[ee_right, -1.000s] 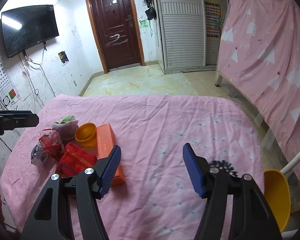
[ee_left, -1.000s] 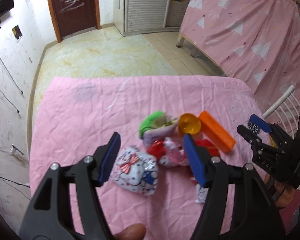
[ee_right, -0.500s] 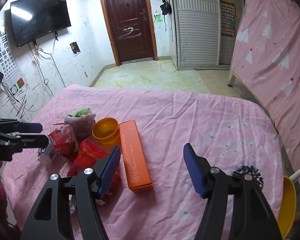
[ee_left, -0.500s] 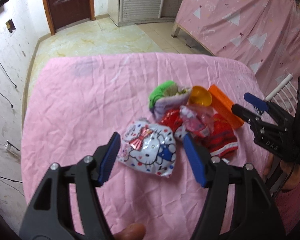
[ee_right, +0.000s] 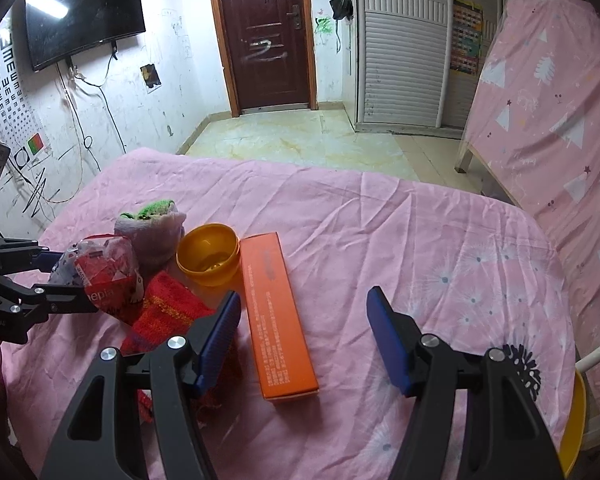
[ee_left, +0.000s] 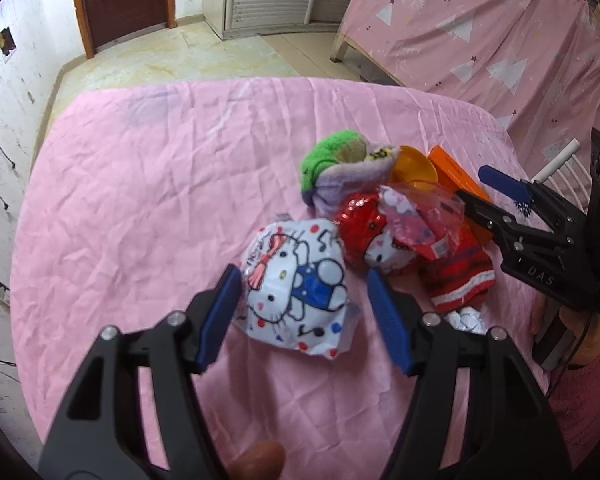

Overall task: Collect trash
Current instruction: 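Grasp the orange box with the right tool while the left tool grasps the Hello Kitty bag, then carry the orange box and Hello Kitty bag to the yellow bin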

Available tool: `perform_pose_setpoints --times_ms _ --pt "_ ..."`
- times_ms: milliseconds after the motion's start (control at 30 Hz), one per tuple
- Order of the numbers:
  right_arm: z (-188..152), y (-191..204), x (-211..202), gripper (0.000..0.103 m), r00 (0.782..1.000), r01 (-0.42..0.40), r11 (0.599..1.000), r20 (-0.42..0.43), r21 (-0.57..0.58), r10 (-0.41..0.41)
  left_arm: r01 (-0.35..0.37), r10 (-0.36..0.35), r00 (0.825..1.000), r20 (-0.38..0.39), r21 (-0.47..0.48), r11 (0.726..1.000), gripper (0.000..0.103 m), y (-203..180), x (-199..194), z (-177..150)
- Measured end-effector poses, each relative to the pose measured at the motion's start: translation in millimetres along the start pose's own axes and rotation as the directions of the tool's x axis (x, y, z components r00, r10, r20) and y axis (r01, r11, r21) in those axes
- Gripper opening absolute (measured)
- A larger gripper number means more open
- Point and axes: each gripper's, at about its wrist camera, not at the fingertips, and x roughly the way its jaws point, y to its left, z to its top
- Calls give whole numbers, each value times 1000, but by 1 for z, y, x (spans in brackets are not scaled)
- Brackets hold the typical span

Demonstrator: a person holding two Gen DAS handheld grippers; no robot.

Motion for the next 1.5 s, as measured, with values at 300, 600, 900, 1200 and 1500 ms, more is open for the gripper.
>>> perform_pose_setpoints --times_ms 300,600,900,1200,1500 --pt "0 4 10 22 999 8 1000 -41 -14 -9 -26 27 999 35 -35 999 43 9 -1 -3" --pt "-1 8 3 16 1000 16 1000 -19 -15 -17 -137 142 984 109 -58 989 34 11 -16 -5" --pt "-3 -6 -31 16 998 22 1000 63 9 -23 -182 202 955 215 -112 977 34 11 -54 1" --pt "-10 -29 -62 16 991 15 999 131 50 -21 -194 209 939 274 -80 978 34 -25 -68 10" --pt "-24 -68 -95 16 981 34 992 186 121 -57 -188 181 939 293 -4 982 34 -77 -67 18"
